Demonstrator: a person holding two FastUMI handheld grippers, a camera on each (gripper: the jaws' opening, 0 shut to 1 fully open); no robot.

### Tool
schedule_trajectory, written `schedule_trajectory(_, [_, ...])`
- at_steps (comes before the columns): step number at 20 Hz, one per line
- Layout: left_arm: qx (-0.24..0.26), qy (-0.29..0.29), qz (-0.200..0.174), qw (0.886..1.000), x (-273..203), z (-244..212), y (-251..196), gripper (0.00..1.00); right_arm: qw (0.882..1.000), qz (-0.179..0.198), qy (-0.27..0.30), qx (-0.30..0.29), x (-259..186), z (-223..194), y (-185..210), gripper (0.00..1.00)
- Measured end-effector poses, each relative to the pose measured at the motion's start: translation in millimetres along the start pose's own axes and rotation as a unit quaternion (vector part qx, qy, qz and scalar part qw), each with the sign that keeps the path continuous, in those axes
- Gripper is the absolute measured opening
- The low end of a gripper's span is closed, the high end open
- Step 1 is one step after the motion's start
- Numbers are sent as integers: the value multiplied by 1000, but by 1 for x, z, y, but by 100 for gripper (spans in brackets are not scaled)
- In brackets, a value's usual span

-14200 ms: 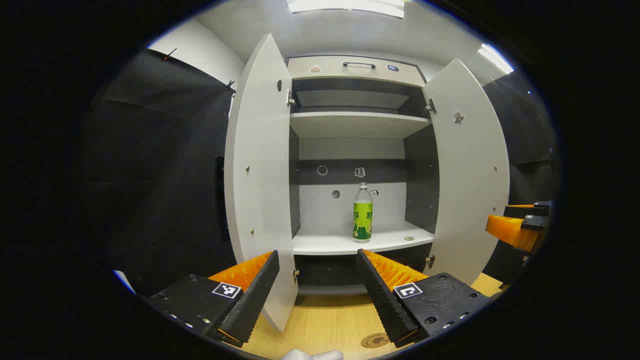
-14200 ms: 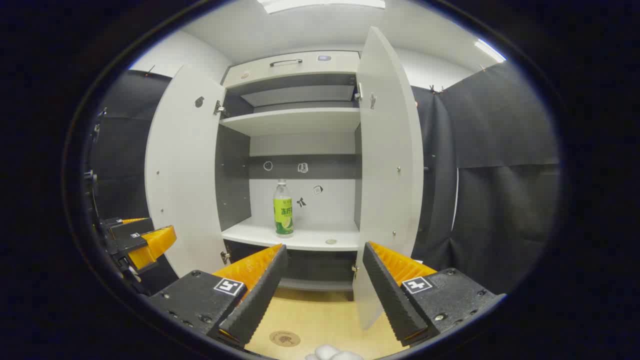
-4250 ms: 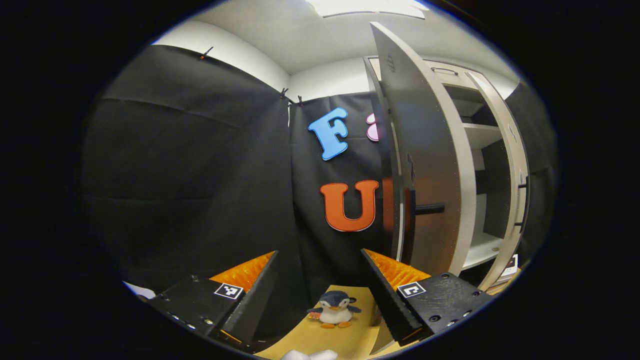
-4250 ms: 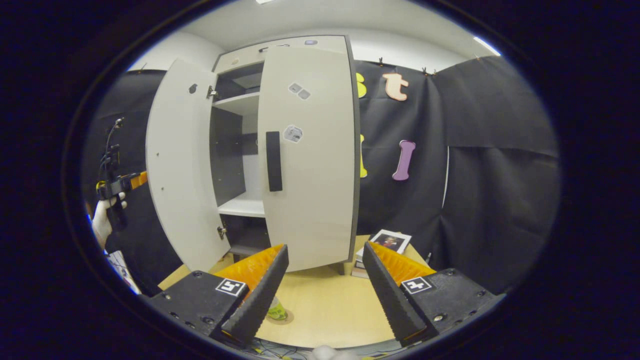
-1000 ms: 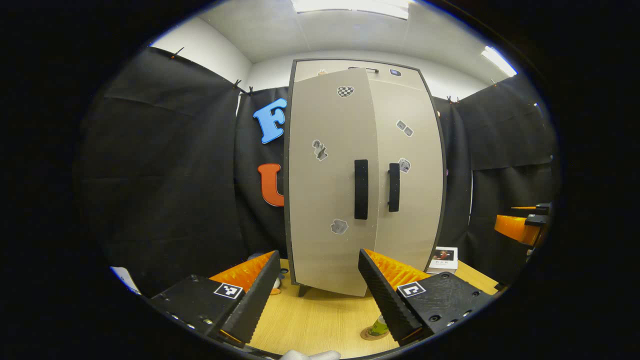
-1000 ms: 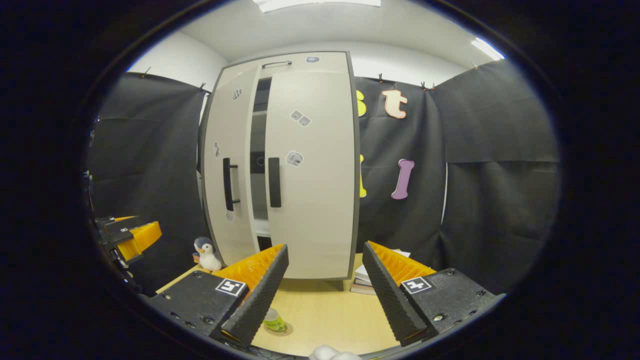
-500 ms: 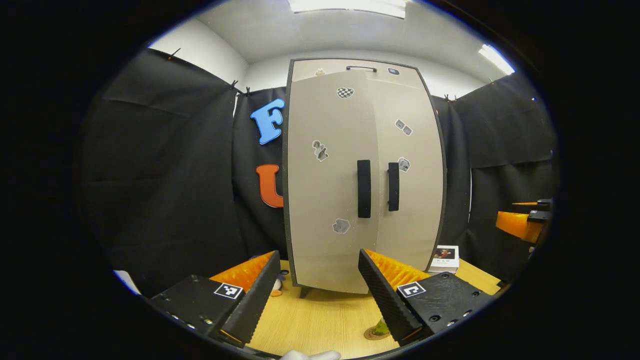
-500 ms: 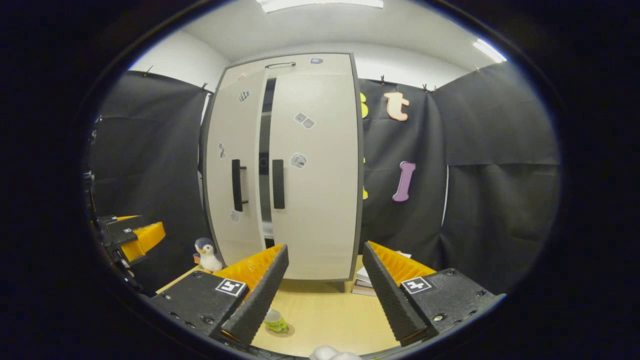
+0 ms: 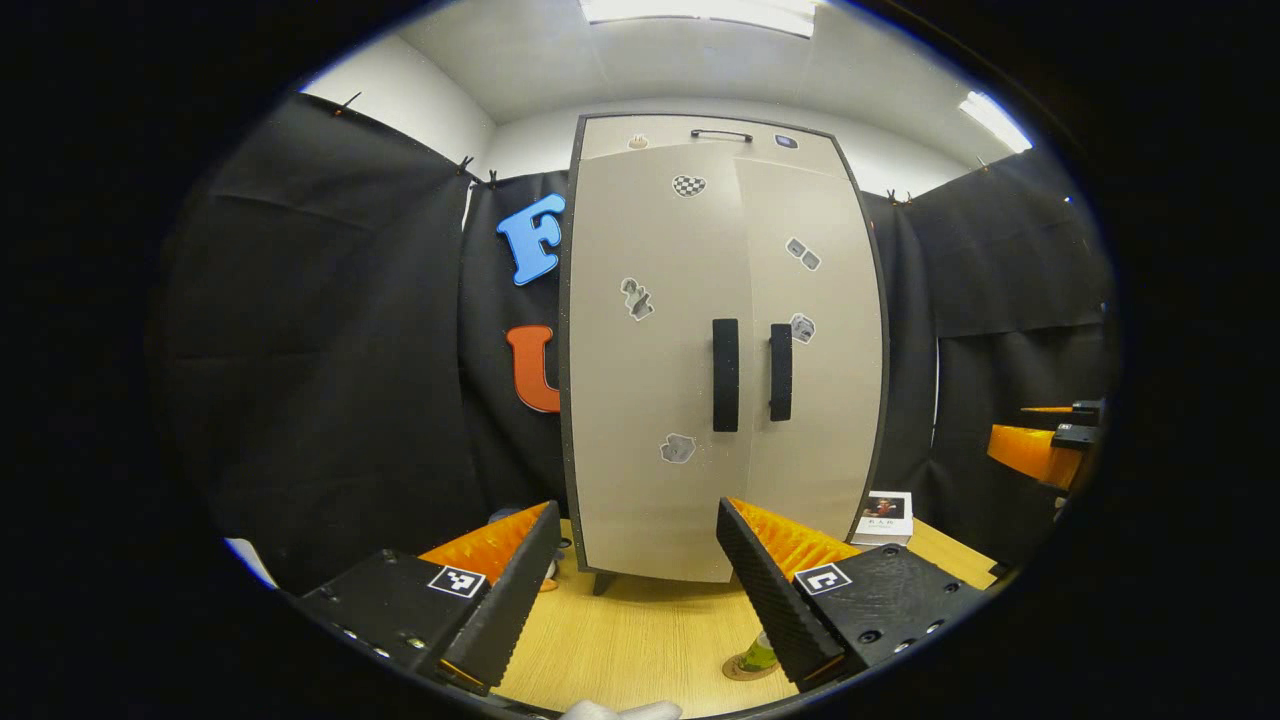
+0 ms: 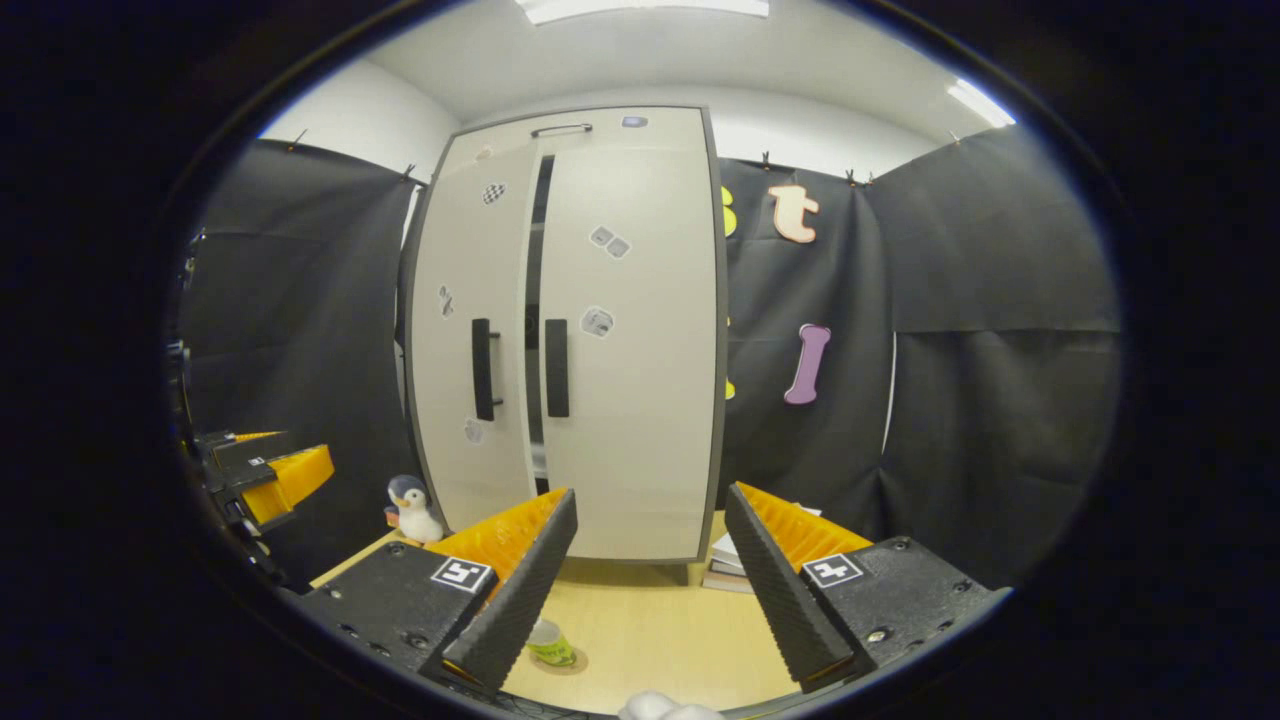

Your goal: Grasp the bottle in the cabinet with the left hand and place it on the coaster, then close the right door with the right hand and the left door with the left hand.

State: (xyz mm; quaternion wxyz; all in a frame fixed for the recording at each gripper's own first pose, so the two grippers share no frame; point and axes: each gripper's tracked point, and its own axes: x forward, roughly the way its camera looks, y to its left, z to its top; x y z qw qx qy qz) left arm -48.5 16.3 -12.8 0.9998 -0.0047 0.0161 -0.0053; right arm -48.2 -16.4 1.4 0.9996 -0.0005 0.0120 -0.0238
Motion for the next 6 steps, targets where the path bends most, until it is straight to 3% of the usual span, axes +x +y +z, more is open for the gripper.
schedule_trajectory(6, [-1, 1, -3, 1000, 1, 0, -1, 96, 1000, 1, 0, 0, 2, -1, 0, 98])
